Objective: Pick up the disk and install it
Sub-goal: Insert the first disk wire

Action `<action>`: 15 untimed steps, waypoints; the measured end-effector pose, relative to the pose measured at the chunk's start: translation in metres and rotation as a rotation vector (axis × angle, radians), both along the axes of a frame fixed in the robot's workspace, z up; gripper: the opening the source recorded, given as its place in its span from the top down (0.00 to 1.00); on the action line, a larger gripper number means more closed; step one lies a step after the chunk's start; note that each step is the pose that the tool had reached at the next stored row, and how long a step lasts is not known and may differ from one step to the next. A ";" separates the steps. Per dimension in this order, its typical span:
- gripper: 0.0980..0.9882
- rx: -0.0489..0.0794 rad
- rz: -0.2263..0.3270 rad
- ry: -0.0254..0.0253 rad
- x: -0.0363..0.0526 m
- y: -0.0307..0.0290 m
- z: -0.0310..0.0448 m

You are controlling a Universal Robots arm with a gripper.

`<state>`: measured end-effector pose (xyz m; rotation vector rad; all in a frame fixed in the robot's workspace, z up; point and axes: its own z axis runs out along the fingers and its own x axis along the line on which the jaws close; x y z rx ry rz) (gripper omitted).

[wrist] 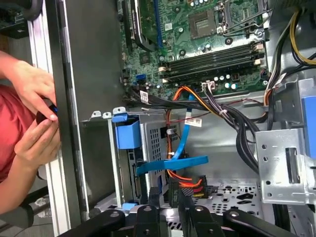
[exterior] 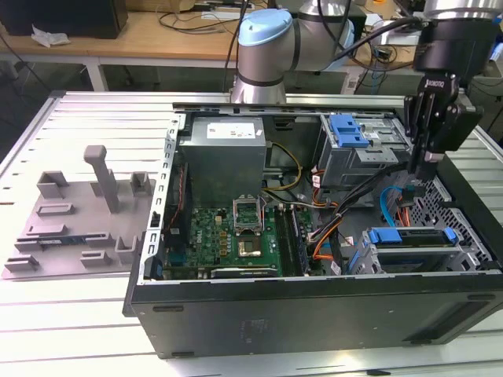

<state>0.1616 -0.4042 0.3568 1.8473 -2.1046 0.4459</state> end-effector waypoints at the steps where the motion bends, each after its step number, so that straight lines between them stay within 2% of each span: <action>1: 0.78 0.000 0.000 0.0007 0.0001 0.0000 -0.0015; 9: 0.78 0.000 0.000 0.0049 0.0060 -0.0033 -0.0081; 13: 0.78 0.000 -0.016 0.0047 0.0057 -0.0044 -0.0141; 15: 0.78 0.000 -0.025 0.0013 0.0055 -0.0042 -0.0158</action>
